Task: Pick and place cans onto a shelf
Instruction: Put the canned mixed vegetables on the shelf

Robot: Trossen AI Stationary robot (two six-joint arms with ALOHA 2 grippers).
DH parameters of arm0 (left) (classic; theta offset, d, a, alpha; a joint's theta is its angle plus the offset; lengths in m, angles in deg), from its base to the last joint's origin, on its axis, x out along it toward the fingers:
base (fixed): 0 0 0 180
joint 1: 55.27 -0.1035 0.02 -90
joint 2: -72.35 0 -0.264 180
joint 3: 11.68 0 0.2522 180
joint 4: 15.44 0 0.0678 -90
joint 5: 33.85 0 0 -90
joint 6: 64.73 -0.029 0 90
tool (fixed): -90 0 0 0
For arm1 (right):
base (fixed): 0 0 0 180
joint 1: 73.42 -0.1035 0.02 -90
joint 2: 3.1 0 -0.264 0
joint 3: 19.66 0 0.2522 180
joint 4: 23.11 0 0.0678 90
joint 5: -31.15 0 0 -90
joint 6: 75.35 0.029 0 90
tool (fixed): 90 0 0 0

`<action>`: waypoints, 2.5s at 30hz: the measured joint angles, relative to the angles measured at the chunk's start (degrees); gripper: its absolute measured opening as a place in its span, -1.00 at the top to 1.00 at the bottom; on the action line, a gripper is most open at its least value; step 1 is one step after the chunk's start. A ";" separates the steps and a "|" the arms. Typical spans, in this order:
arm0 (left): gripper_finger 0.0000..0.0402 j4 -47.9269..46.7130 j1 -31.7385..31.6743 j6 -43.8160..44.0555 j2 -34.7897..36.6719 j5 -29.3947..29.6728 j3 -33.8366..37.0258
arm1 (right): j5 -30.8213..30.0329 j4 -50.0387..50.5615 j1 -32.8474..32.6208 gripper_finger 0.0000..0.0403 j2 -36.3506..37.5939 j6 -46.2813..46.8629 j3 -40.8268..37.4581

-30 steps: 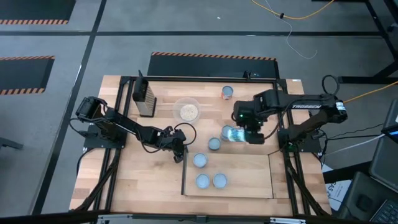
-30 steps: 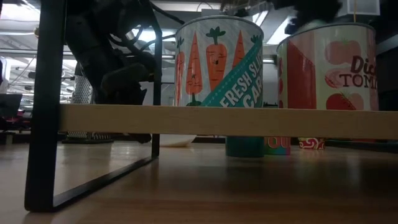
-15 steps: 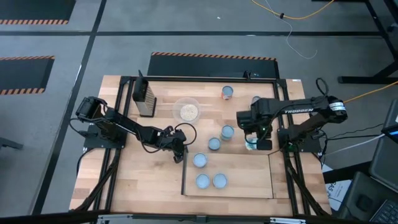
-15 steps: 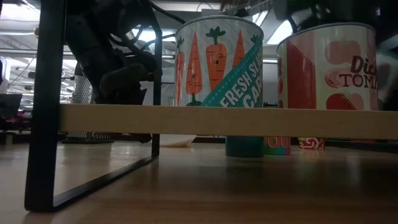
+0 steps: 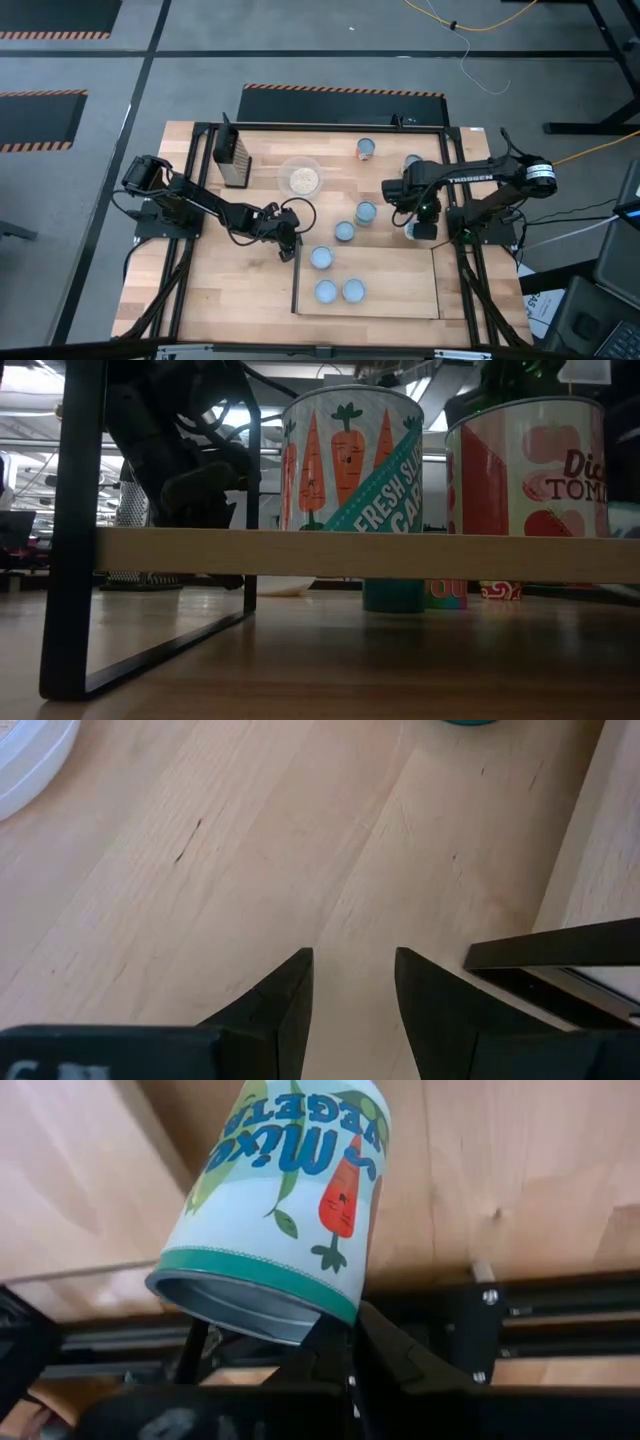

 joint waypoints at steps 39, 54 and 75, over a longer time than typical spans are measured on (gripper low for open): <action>0.33 0.07 -0.01 -2.47 -0.02 0.02 0.02 | -1.70 -8.10 4.93 0.61 -0.61 -1.25 -1.61; 0.33 0.07 -0.01 -2.49 -0.02 0.02 0.02 | -0.77 -8.34 4.93 0.55 -0.57 -1.32 -1.56; 0.33 0.07 0.00 -2.49 -0.02 0.00 0.02 | 0.58 -10.80 3.15 0.55 -0.55 8.37 10.06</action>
